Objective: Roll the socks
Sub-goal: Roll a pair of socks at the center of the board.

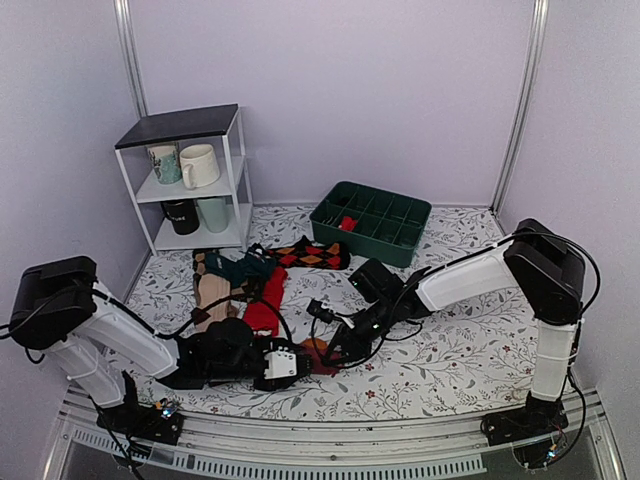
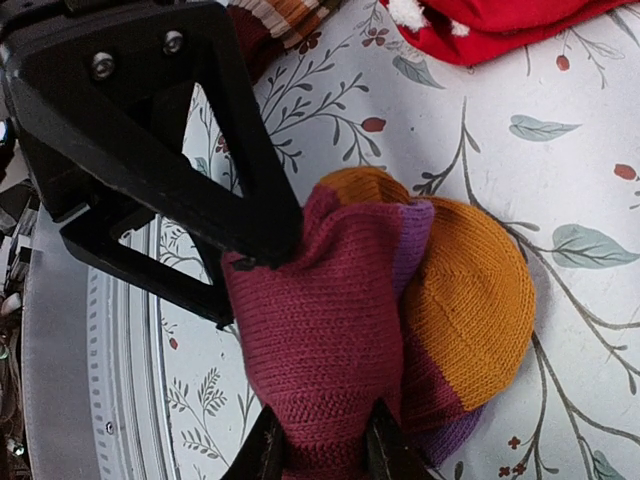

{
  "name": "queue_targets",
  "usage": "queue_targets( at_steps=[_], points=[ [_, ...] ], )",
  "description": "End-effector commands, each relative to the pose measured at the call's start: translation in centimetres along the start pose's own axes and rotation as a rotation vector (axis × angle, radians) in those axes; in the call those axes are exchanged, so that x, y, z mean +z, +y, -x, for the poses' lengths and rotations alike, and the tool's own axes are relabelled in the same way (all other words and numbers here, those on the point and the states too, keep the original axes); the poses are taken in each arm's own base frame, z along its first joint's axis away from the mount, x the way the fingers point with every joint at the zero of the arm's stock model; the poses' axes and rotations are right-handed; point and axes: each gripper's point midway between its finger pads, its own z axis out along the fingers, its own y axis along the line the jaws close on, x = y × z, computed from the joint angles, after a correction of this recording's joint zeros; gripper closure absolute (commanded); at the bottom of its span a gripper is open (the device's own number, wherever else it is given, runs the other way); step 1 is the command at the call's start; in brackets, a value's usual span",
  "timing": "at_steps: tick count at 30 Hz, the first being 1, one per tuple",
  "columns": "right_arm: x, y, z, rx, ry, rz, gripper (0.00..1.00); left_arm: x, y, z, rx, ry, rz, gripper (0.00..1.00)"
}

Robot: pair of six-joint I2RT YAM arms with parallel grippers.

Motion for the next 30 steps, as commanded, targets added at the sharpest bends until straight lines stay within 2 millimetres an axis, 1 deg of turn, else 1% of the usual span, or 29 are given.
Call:
queue_targets(
  at_steps=[1, 6, 7, 9, 10, 12, 16, 17, 19, 20, 23, 25, 27, 29, 30],
  points=[
    [1.6, -1.4, -9.9, 0.225, 0.297, -0.037, 0.87, 1.1, -0.5, -0.1, 0.019, 0.014, -0.005, 0.46],
    [1.7, -1.3, -10.1, 0.232, 0.303, -0.026, 0.87, 1.7, -0.8, -0.6, 0.010, 0.037, -0.006, 0.47],
    [1.7, -1.3, -10.1, 0.233, 0.304, -0.026, 0.87, 1.8, -0.9, -0.7, 0.009, 0.040, -0.006, 0.48],
    [1.7, -1.3, -10.2, 0.235, 0.305, -0.025, 0.87, 2.1, -1.0, -0.9, 0.001, 0.049, -0.012, 0.56],
    [1.7, -1.4, -10.2, 0.237, 0.305, -0.024, 0.86, 2.3, -1.1, -1.0, -0.004, 0.057, -0.020, 0.62],
    [1.8, -1.2, -10.1, 0.238, 0.304, -0.015, 0.86, 2.8, -1.6, -1.2, -0.014, 0.072, -0.044, 0.77],
    [1.8, -1.1, -9.9, 0.234, 0.298, -0.008, 0.86, 3.2, -2.3, -1.0, -0.049, 0.068, -0.084, 0.97],
    [1.8, -1.1, -9.7, 0.231, 0.296, -0.007, 0.86, 3.3, -2.5, -1.2, -0.058, 0.075, -0.090, 1.00],
    [1.7, -1.2, -9.4, 0.221, 0.288, -0.010, 0.86, 3.5, -2.9, -1.4, -0.078, 0.092, -0.113, 1.00],
    [1.7, -1.4, -9.0, 0.210, 0.280, -0.021, 0.84, 3.5, -3.1, -1.5, -0.093, 0.102, -0.124, 1.00],
    [1.2, -2.0, -7.3, 0.165, 0.219, -0.070, 0.70, 3.2, -3.5, -1.6, -0.154, 0.119, -0.154, 1.00],
    [0.4, -2.8, -5.1, 0.109, 0.139, -0.134, 0.64, 3.2, -3.8, -1.9, -0.201, 0.138, -0.174, 1.00],
    [-0.9, -3.6, -2.5, 0.038, 0.033, -0.210, 0.55, 3.1, -4.3, -2.3, -0.247, 0.165, -0.195, 1.00],
    [-2.7, -4.1, 0.0, -0.052, -0.098, -0.290, 0.50, 3.1, -4.8, -2.8, -0.286, 0.191, -0.214, 1.00],
    [-3.7, -4.0, 1.1, -0.104, -0.163, -0.324, 0.48, 3.0, -5.1, -3.0, -0.303, 0.203, -0.228, 1.00]
  ],
)
